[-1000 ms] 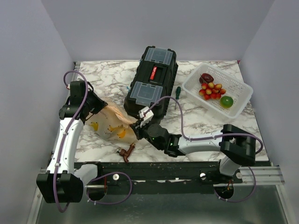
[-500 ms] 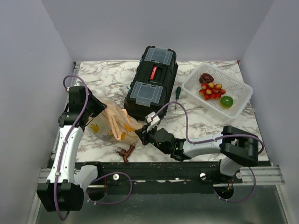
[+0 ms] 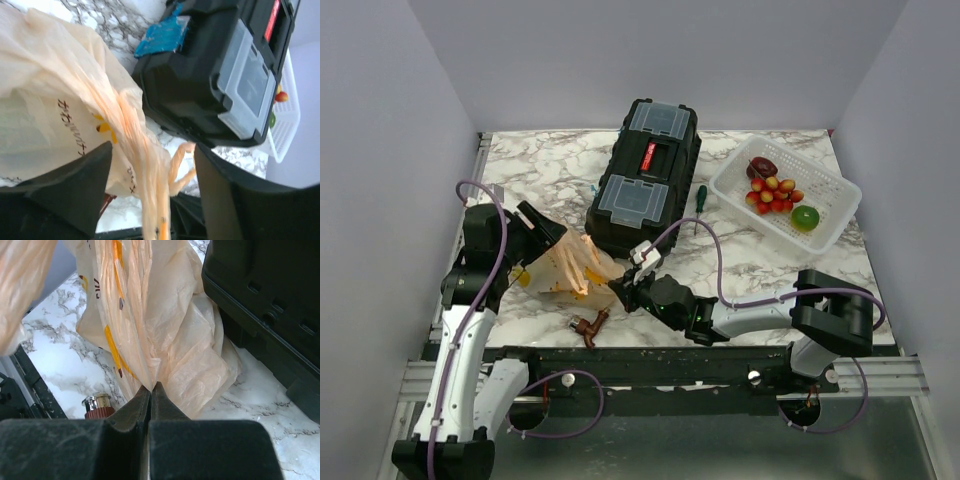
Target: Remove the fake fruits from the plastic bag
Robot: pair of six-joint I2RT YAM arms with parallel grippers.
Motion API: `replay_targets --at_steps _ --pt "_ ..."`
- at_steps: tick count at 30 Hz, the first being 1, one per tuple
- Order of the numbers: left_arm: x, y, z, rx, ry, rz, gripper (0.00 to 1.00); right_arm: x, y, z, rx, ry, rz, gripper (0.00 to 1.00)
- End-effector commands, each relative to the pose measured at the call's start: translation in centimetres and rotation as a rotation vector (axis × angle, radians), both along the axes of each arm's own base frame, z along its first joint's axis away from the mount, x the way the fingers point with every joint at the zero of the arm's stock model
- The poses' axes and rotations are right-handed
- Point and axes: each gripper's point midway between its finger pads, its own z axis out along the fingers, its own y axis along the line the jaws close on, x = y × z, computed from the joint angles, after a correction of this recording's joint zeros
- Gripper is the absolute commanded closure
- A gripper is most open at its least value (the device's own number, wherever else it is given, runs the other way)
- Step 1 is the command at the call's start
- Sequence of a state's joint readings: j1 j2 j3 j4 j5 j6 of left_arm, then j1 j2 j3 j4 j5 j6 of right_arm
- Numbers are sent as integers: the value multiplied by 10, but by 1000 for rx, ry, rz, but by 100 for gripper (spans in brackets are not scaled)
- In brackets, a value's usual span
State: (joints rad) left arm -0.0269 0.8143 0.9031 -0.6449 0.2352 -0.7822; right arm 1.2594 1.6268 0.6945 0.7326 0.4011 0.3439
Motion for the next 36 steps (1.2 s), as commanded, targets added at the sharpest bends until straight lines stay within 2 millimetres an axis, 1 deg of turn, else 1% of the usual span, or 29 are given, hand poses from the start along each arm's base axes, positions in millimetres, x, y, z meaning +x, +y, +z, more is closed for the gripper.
replay_targets --at_steps 1,4,6,8,10,12,14,15,17,18,19,20,23,26,29,32,33,34,35,36 --pt "-26 -5 -19 44 44 7 30 -6 3 10 33 9 22 99" --pt "-37 -4 -33 99 85 31 28 -7 4 16 46 7 26 99" --pt "-40 -4 -41 133 88 36 26 -7 3 19 58 9 26 99" --pt "-45 -11 -49 129 91 12 26 -7 3 22 68 9 26 99" --pt "-49 -15 -56 109 101 5 28 -8 4 22 67 9 28 99" --pt "-52 -18 -60 93 89 1 34 -8 4 23 71 11 30 99" --pt "-51 -19 -57 81 55 -2 44 -9 5 22 70 13 38 99" --pt "-51 -19 -52 78 30 -9 50 -9 5 22 70 14 38 99" --pt "-50 -19 -37 84 -32 -25 73 -9 5 20 62 16 37 99" --pt "-49 -18 -28 96 -70 -33 82 -9 4 19 60 17 34 99" --pt "-48 -15 -17 122 -114 -38 89 -9 4 18 55 18 33 99" --pt "-46 -9 -9 160 -145 -28 93 -9 3 17 51 18 31 99" --pt "-40 20 15 322 -204 47 100 -8 2 17 45 16 26 99" --pt "-36 45 33 473 -222 107 100 -7 0 19 36 12 21 99" --pt "-35 57 38 571 -216 114 100 -7 -2 20 29 11 17 99" --pt "-37 49 28 603 -198 18 100 -5 -6 21 14 9 -1 99" --pt "-39 45 22 604 -188 -11 100 -3 -7 26 14 9 -12 96" --pt "-41 41 17 597 -179 -39 100 -3 -7 32 18 9 -17 92" --pt "-43 38 14 588 -171 -61 100 -1 -7 36 14 13 -27 85" --pt "-45 35 10 580 -164 -81 100 0 -6 46 23 16 -37 79"
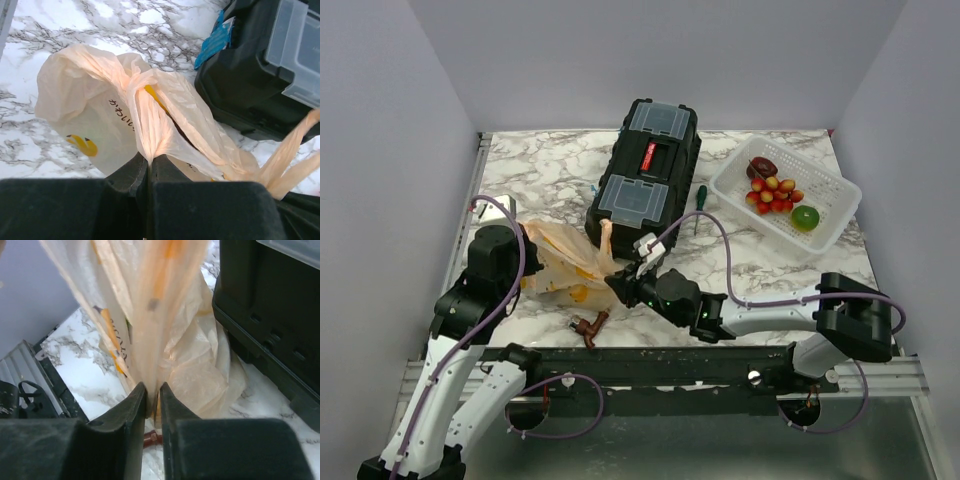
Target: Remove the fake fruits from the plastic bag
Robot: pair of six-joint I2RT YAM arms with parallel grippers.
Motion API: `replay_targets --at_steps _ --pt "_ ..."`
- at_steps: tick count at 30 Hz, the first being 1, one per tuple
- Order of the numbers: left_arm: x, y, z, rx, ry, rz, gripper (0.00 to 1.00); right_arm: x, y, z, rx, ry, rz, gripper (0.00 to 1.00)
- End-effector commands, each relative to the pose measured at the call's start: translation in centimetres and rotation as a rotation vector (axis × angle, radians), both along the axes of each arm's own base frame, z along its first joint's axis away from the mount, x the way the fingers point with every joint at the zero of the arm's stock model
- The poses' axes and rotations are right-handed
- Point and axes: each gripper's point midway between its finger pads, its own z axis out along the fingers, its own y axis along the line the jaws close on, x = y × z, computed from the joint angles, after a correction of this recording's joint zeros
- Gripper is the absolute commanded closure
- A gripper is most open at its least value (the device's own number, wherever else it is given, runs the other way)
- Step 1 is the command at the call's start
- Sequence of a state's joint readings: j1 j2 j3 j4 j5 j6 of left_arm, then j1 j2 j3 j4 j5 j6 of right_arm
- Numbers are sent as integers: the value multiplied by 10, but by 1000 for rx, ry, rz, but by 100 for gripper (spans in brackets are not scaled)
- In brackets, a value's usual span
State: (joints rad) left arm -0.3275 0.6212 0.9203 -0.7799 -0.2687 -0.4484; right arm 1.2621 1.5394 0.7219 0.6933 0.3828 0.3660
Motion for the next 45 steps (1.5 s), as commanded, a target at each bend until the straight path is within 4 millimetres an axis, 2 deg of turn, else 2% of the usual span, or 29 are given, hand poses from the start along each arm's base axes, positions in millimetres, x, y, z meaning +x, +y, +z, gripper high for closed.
replay_targets --at_steps 1,5,6,9,12,15,18,21,25,26,28,29,32,35,38,40,42,45 --pt "-8 0 -5 58 20 -62 100 6 -9 10 -70 33 -67 73" --pt "-20 -3 -7 33 37 -86 100 11 -1 36 -78 58 -89 45" --pt "-23 -3 -6 25 38 -92 100 10 2 39 -89 58 -76 36" --pt "-31 -4 -4 2 34 -97 97 6 14 56 -94 41 -22 15" --pt "-38 1 -3 -9 19 -73 93 7 21 71 -124 -7 6 2" --pt "-42 6 3 -10 -12 -53 91 10 26 94 -141 -75 30 0" --pt "-44 9 8 -9 -39 -45 89 6 40 111 -164 -131 101 0" --pt "-44 11 10 2 -40 -42 88 14 48 112 -197 -141 78 0" --pt "-46 17 10 18 -22 -8 68 25 49 102 -222 -111 17 0" --pt "-47 20 10 18 -20 6 63 25 50 99 -224 -103 14 1" --pt "-48 22 10 18 -21 21 58 25 50 91 -231 -89 12 11" --pt "-48 24 10 20 -23 31 58 26 50 88 -239 -85 9 16" --pt "-51 28 9 29 -13 50 60 31 42 77 -273 -72 -43 42" --pt "-53 33 10 45 -8 65 64 35 28 69 -322 -64 -91 58" --pt "-51 37 10 86 -7 66 74 35 14 71 -338 -58 -117 71" --pt "-48 41 11 137 -12 63 88 30 3 71 -339 -36 -122 80" --pt "-45 48 14 183 -26 78 99 24 -9 62 -344 4 -126 88" --pt "-38 54 21 256 -70 75 100 13 -26 41 -338 98 -140 94"
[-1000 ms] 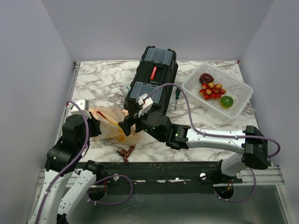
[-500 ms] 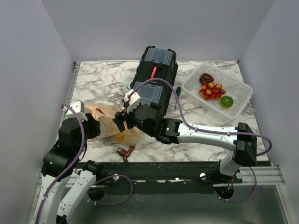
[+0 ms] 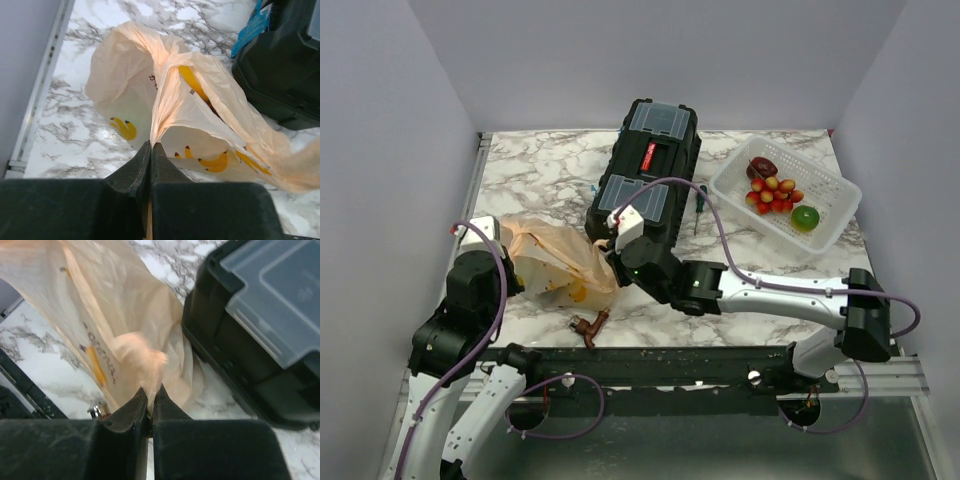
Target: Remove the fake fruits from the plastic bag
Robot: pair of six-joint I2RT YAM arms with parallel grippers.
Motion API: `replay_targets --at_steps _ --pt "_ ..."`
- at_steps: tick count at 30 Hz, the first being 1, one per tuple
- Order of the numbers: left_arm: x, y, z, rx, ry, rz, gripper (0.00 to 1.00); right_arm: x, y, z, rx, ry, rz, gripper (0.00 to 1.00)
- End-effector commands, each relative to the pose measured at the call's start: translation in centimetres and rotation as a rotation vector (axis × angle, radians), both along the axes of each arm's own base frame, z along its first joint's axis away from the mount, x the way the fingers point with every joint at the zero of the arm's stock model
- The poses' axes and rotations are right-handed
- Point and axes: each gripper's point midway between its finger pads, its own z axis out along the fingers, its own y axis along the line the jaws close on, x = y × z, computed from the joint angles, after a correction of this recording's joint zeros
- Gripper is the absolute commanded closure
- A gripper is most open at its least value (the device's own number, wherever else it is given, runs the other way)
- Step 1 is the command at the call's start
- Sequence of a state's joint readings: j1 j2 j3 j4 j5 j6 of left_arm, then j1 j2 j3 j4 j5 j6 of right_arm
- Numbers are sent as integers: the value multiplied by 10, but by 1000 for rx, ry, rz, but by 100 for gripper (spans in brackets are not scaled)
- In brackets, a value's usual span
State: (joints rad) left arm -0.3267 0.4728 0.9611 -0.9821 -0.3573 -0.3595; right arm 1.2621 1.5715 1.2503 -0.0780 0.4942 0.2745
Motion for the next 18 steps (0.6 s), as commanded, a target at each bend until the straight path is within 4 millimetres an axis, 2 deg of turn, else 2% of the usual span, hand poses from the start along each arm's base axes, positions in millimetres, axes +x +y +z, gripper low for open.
replay_targets --at_steps 1,4,6,8,10,12,14,18 --pt "10 23 20 146 -91 53 100 -17 -35 -25 12 133 -75 94" --pt "14 30 30 171 -168 82 100 -33 -38 -52 47 231 -48 94" --pt "17 26 34 183 -210 45 100 -39 -39 -66 74 274 -45 94" --pt "17 19 36 180 -220 -6 100 -40 -41 -70 68 283 -50 94" --pt "16 12 34 177 -216 -53 100 -39 -40 -63 50 269 -49 91" --pt "16 9 30 169 -215 -65 100 -38 -38 -47 37 245 -25 85" --pt "16 8 27 166 -218 -74 100 -39 -36 -25 50 218 7 73" --pt "14 5 26 165 -240 -94 100 -42 -30 12 85 162 84 39"
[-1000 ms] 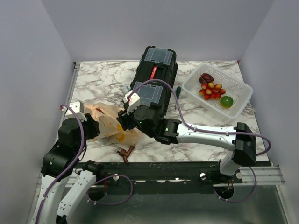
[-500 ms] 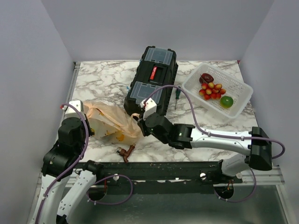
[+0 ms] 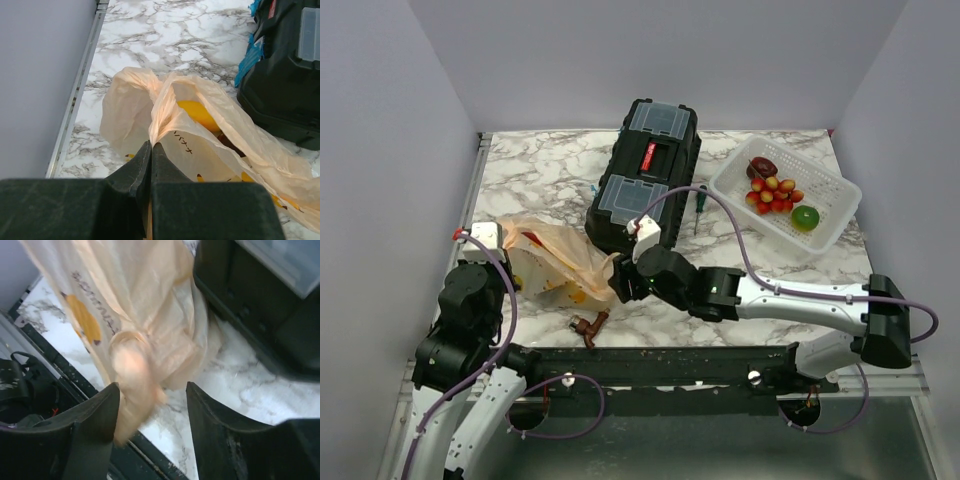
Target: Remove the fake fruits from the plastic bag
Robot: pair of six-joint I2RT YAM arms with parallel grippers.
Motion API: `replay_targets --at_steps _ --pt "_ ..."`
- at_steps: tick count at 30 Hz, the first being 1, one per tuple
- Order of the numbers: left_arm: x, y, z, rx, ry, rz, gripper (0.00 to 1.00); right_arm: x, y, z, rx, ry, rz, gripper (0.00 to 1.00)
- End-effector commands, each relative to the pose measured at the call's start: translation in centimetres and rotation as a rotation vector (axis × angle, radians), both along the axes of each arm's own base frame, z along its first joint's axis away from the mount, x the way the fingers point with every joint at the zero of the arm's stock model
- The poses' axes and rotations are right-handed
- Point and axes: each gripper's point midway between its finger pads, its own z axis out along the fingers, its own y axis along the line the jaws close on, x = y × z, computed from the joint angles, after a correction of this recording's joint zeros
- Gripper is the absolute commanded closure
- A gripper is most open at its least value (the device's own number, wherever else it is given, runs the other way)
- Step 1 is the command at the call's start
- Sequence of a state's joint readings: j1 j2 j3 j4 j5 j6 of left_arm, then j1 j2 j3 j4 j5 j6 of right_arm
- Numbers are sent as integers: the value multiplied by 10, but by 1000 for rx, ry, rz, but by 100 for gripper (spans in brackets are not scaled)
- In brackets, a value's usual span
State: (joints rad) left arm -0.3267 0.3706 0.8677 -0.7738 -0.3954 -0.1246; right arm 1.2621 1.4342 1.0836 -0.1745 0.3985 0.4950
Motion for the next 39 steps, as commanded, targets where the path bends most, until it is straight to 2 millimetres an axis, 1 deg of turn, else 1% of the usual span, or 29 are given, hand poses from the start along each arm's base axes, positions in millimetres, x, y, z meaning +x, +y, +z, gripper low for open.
replay_targets --at_steps 1,4,6,8,10,11,13,15,16,17,18,19,20,21,22,23,24,26,27,28,30,31,33,35,38,39 --pt "1 -7 3 3 -45 -52 100 -4 6 54 57 -72 82 33" --pt "1 -5 3 3 -52 -43 100 3 15 72 55 -117 87 21" --pt "2 -4 3 4 -59 -34 100 6 26 81 58 -137 96 16" --pt "3 -2 2 0 -66 -16 100 12 40 85 53 -158 104 12" --pt "4 4 0 -16 -70 27 100 19 51 92 44 -175 93 12" --pt "4 7 -2 -24 -72 57 100 22 57 98 50 -186 90 11" --pt "5 16 -6 -28 -78 112 100 28 69 108 67 -215 93 5" --pt "5 23 -12 -34 -85 161 100 33 84 107 56 -241 109 1" --pt "4 25 -14 -33 -88 177 100 38 90 107 47 -253 111 0" --pt "3 28 -15 -35 -98 195 100 44 96 101 23 -253 110 0" --pt "1 31 -15 -40 -109 210 100 50 101 99 11 -248 109 0" --pt "0 34 -16 -42 -120 228 100 57 106 91 -10 -235 110 0" --pt "-2 37 -16 -46 -133 244 100 62 111 89 -18 -228 110 0" --pt "-3 39 -16 -47 -139 254 100 67 115 82 -38 -225 110 0" --pt "-3 39 -16 -48 -141 254 100 71 119 80 -49 -232 108 0" --pt "-2 39 -16 -49 -140 255 100 75 125 74 -68 -232 111 0" --pt "-2 39 -16 -51 -140 255 100 77 130 67 -89 -233 124 0" --pt "-1 38 -15 -49 -142 253 100 83 140 47 -132 -219 132 1" --pt "0 38 -15 -48 -142 253 100 86 143 40 -145 -210 129 2" --pt "0 38 -14 -49 -144 254 100 88 147 29 -163 -193 131 5" --pt "0 38 -11 -50 -147 255 100 87 150 14 -188 -155 135 12" --pt "0 38 -7 -52 -150 256 100 83 151 7 -185 -126 141 13" --pt "0 38 0 -63 -153 253 100 68 156 -9 -156 -52 187 13" --pt "2 34 6 -76 -154 237 100 56 158 -18 -102 4 203 9" --pt "6 29 4 -102 -123 233 100 55 154 -31 -45 46 139 8" --pt "7 28 3 -108 -114 238 100 56 153 -36 -33 62 115 11"
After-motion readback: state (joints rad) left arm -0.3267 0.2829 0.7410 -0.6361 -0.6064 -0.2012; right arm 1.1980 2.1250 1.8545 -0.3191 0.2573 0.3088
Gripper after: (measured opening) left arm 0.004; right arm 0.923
